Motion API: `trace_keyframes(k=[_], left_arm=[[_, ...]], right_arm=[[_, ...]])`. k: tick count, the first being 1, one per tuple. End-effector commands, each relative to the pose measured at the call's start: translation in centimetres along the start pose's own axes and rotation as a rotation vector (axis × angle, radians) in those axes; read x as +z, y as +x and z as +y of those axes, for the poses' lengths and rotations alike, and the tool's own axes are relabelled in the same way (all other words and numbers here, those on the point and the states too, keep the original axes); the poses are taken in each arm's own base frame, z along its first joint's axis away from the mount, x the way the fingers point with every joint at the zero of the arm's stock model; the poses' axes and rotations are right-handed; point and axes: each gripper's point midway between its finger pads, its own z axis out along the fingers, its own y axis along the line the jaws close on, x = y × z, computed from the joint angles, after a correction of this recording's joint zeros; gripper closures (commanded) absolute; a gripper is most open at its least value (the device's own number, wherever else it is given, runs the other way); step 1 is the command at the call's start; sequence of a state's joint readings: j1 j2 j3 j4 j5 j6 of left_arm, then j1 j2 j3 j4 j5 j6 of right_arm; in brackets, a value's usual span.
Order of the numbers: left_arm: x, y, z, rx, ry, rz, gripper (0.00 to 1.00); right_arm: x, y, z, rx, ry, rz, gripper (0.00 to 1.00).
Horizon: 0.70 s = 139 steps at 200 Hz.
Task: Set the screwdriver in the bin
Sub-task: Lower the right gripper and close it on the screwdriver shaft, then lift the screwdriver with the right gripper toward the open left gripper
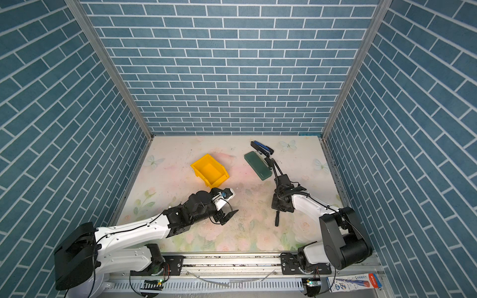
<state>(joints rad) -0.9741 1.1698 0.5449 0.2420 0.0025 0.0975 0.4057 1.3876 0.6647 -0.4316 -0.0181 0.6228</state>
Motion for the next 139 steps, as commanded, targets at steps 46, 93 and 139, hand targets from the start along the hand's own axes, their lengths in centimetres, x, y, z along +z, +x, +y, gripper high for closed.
trace_keyframes(k=[46, 93, 139], left_arm=[[-0.4, -1.0, 3.0, -0.253, -0.155, -0.056, 0.00], [0.7, -0.8, 4.3, -0.528, -0.086, -0.049, 0.00], [3.1, -3.1, 4.3, -0.660, 0.053, -0.123, 0.00]], right_arm=[[-4.3, -6.5, 5.4, -0.123, -0.195, -0.242, 1.00], [-7.9, -10.6, 10.3, -0.271, -0.352, -0.369, 1.00], [-10.8, -12.4, 15.8, -0.360, -0.590, -0.406, 1.00]])
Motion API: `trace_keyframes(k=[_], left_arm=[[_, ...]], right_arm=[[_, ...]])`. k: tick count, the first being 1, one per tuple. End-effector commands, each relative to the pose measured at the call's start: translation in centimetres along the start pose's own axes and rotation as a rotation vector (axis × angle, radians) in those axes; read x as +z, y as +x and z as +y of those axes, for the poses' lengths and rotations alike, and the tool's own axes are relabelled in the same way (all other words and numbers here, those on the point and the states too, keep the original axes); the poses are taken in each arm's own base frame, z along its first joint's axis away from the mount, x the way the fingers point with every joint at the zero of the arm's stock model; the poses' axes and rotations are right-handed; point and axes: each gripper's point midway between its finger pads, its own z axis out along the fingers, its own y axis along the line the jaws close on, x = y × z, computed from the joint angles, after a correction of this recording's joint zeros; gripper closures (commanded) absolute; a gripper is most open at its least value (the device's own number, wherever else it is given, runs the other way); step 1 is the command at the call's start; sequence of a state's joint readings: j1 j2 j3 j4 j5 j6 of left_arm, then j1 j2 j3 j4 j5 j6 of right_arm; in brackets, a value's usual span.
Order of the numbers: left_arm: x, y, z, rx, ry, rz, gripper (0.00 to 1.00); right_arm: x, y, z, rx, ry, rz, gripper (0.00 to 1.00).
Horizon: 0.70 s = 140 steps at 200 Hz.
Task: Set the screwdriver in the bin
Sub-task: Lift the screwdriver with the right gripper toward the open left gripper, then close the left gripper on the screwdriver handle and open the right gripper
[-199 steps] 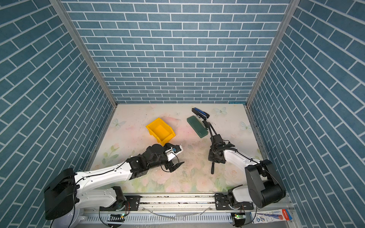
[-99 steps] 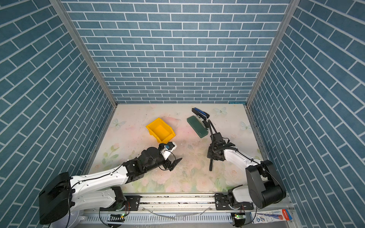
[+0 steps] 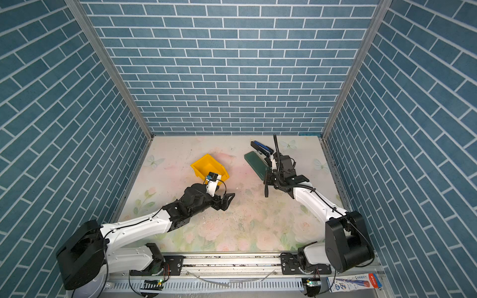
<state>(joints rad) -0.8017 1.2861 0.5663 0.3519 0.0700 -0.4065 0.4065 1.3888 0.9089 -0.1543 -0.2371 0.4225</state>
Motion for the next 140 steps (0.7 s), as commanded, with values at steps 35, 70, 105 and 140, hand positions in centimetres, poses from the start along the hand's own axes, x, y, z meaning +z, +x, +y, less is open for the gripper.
trace_keyframes(k=[35, 70, 105, 140], left_arm=[[3.5, -4.1, -5.3, -0.173, 0.287, -0.092, 0.02], [5.2, -6.3, -6.5, -0.216, 0.362, -0.171, 0.11], [5.4, -6.6, -6.4, -0.217, 0.362, -0.177, 0.25], [5.3, -6.1, -6.7, -0.216, 0.378, -0.149, 0.39]], right_arm=[[-0.2, -4.1, 7.4, -0.145, -0.307, -0.114, 1.00], [-0.4, -4.5, 9.8, -0.145, -0.408, -0.142, 1.00], [-0.9, -4.2, 11.2, -0.165, -0.468, -0.137, 1.00], [-1.4, -3.6, 12.1, -0.190, -0.505, -0.133, 1.00]])
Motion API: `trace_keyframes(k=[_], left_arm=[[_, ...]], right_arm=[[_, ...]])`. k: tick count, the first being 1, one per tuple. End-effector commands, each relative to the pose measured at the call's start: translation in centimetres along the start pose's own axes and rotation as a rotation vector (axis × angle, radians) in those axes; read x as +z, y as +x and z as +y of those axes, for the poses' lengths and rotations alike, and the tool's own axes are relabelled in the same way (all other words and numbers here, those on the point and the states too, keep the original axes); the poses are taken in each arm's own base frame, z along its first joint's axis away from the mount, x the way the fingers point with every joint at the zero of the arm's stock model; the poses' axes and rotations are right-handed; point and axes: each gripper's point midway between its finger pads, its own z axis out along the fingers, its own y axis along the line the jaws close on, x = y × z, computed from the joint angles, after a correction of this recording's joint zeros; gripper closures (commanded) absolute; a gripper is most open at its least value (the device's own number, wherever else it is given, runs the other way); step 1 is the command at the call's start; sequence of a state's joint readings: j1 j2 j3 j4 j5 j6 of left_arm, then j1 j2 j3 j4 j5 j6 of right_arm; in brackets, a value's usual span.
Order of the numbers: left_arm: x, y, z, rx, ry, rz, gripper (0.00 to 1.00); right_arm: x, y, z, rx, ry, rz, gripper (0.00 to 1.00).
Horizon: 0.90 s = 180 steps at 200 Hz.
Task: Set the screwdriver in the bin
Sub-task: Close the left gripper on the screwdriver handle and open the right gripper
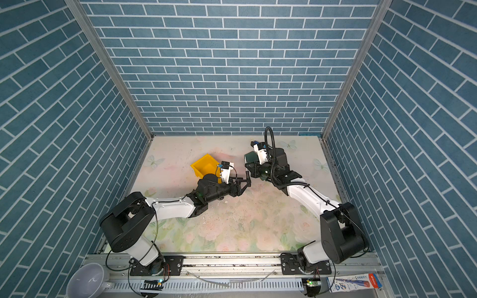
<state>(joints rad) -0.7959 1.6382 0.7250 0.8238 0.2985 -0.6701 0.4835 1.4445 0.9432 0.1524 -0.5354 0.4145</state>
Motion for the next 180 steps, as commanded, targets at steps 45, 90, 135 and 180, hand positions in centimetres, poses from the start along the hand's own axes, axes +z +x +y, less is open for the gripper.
trace_keyframes(k=[45, 90, 135, 180], left_arm=[[-0.3, -1.1, -1.8, 0.021, 0.065, -0.009, 0.63], [-0.8, -1.1, -1.2, 0.035, 0.026, -0.008, 0.72], [-0.8, -1.3, -1.1, 0.025, 0.018, -0.022, 0.70], [-0.8, -1.4, -0.9, 0.028, 0.009, -0.029, 0.81]], right_arm=[[-0.3, -1.0, 3.1, -0.059, -0.101, -0.033, 1.00], [-0.7, -0.7, 3.9, -0.072, -0.116, -0.036, 1.00], [-0.6, -0.4, 4.1, -0.081, -0.127, -0.030, 1.00], [-0.5, -0.5, 4.3, -0.083, -0.136, -0.035, 1.00]])
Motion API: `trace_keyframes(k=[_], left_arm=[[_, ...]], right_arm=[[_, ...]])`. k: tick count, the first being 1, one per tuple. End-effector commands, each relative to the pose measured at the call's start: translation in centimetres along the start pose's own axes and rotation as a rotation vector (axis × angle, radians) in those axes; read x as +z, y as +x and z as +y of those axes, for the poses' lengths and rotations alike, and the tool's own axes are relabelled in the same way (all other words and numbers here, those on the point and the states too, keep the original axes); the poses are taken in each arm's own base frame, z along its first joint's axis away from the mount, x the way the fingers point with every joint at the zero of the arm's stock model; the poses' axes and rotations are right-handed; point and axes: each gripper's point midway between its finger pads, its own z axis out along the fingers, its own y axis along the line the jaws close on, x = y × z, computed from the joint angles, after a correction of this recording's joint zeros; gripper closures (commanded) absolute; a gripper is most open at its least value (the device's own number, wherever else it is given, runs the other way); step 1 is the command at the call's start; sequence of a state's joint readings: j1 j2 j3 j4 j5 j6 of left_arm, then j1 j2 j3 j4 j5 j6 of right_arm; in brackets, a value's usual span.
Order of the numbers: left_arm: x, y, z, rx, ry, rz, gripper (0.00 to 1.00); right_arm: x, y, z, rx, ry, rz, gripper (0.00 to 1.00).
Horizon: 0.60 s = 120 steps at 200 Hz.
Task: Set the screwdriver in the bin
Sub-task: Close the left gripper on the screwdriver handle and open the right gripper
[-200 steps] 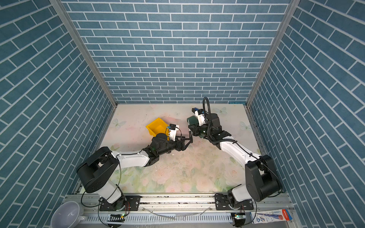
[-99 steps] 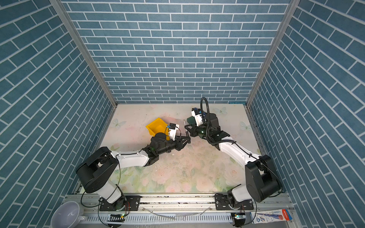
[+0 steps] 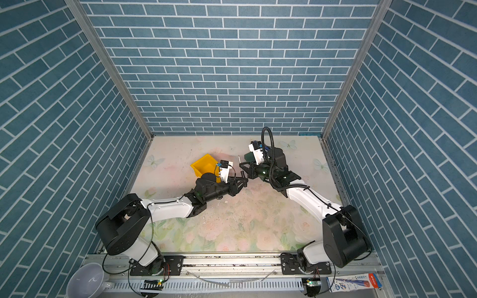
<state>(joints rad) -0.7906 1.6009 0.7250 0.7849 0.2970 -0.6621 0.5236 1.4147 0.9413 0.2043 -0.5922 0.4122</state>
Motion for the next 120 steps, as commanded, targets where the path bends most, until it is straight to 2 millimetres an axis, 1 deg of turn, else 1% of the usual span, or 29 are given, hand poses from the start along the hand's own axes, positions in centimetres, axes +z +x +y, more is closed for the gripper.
trace_keyframes(k=[1, 21, 45, 53, 56, 67, 68, 69, 73, 82, 89, 91, 100, 113, 120], left_arm=[[-0.2, -0.7, -0.6, 0.021, 0.016, -0.025, 0.82], [-0.3, -0.8, -0.4, 0.024, 0.010, -0.033, 0.90], [-0.5, -1.0, -0.1, 0.025, -0.005, -0.043, 0.94], [-0.6, -1.1, 0.1, 0.024, -0.019, -0.046, 0.95], [-0.6, -1.1, 0.1, 0.023, -0.024, -0.047, 0.95], [-0.9, -1.3, 0.6, 0.020, -0.051, -0.053, 0.95], [-0.9, -1.3, 0.6, 0.021, -0.053, -0.053, 0.95], [-0.9, -1.3, 0.7, 0.021, -0.056, -0.053, 0.95], [-1.1, -1.5, 0.8, 0.021, -0.064, -0.057, 0.95], [-1.4, -1.8, 1.3, 0.018, -0.088, -0.060, 0.95], [-1.8, -2.1, 1.9, 0.012, -0.106, -0.064, 0.95], [-1.9, -2.2, 2.0, 0.012, -0.110, -0.066, 0.95], [-2.3, -2.8, 2.5, 0.004, -0.132, -0.075, 0.95], [-3.2, -3.5, 4.0, -0.013, -0.186, -0.077, 0.96], [-3.8, -3.5, 5.0, -0.024, -0.224, -0.065, 0.96]], right_arm=[[-0.2, 0.1, 0.8, -0.024, -0.027, -0.011, 1.00], [-0.2, 0.0, 0.8, -0.029, -0.026, -0.013, 1.00], [-0.3, -0.2, 1.0, -0.036, -0.029, -0.017, 1.00], [-0.3, -0.4, 1.1, -0.041, -0.032, -0.023, 0.93], [-0.4, -0.5, 1.1, -0.045, -0.032, -0.028, 0.89], [-0.5, -0.7, 1.3, -0.055, -0.036, -0.042, 0.70], [-0.5, -0.7, 1.3, -0.055, -0.036, -0.042, 0.70], [-0.5, -0.8, 1.3, -0.057, -0.035, -0.045, 0.66], [-0.6, -0.8, 1.3, -0.059, -0.035, -0.049, 0.59], [-0.7, -1.0, 1.5, -0.068, -0.034, -0.057, 0.47], [-0.7, -1.1, 1.5, -0.070, -0.034, -0.058, 0.41], [-0.8, -1.1, 1.5, -0.071, -0.033, -0.058, 0.38], [-0.8, -1.1, 1.6, -0.079, -0.034, -0.059, 0.32], [-0.8, -1.0, 1.7, -0.089, -0.034, -0.056, 0.24], [-0.7, -0.7, 1.8, -0.099, -0.037, -0.050, 0.21]])
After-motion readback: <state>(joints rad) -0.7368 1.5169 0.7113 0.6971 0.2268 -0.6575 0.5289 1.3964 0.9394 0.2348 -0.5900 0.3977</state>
